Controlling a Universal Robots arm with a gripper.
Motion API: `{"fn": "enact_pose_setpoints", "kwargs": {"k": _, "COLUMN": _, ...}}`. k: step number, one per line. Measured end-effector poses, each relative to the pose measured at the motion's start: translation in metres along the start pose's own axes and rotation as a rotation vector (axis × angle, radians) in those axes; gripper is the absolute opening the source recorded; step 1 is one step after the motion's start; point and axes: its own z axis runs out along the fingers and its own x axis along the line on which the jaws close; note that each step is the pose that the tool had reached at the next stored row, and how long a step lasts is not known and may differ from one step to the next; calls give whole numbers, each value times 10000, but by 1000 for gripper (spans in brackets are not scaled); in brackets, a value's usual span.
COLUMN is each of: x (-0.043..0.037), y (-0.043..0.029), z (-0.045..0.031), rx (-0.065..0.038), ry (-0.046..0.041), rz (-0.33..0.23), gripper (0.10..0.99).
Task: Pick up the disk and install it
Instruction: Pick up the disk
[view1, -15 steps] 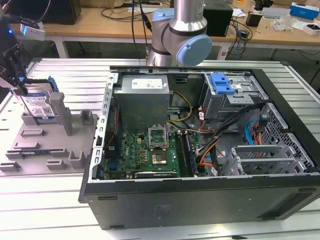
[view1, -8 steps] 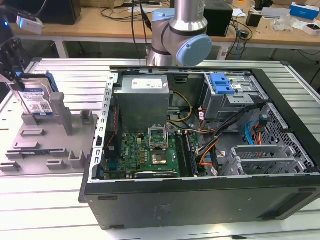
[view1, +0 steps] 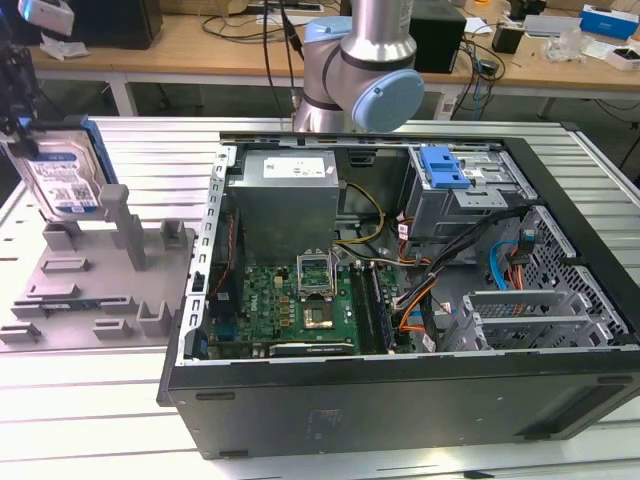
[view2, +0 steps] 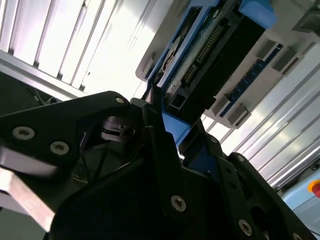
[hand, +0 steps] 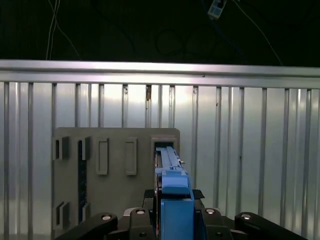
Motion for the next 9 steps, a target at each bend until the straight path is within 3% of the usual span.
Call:
{"fn": "enact_pose_setpoints", "kwargs": {"k": 1, "x": 0, "y": -6, "z": -81, "rx": -1, "ry": -2, "rz": 0, "gripper": 369}}
{"fn": "enact_pose_setpoints", "kwargs": {"k": 5, "x": 0, "y": -29, "z": -277, "rx": -2, "ry": -6, "rz": -1, "gripper": 369}}
{"fn": "enact_pose_setpoints", "kwargs": {"k": 8, "x": -1, "y": -65, "z": -517, "rx": -1, "ry": -9, "rz": 0, "gripper": 369}}
{"fn": "enact_pose_setpoints", "kwargs": {"k": 9, "x": -1, "y": -72, "z": -563, "rx": -1, "ry": -9, "rz": 0, "gripper": 369}}
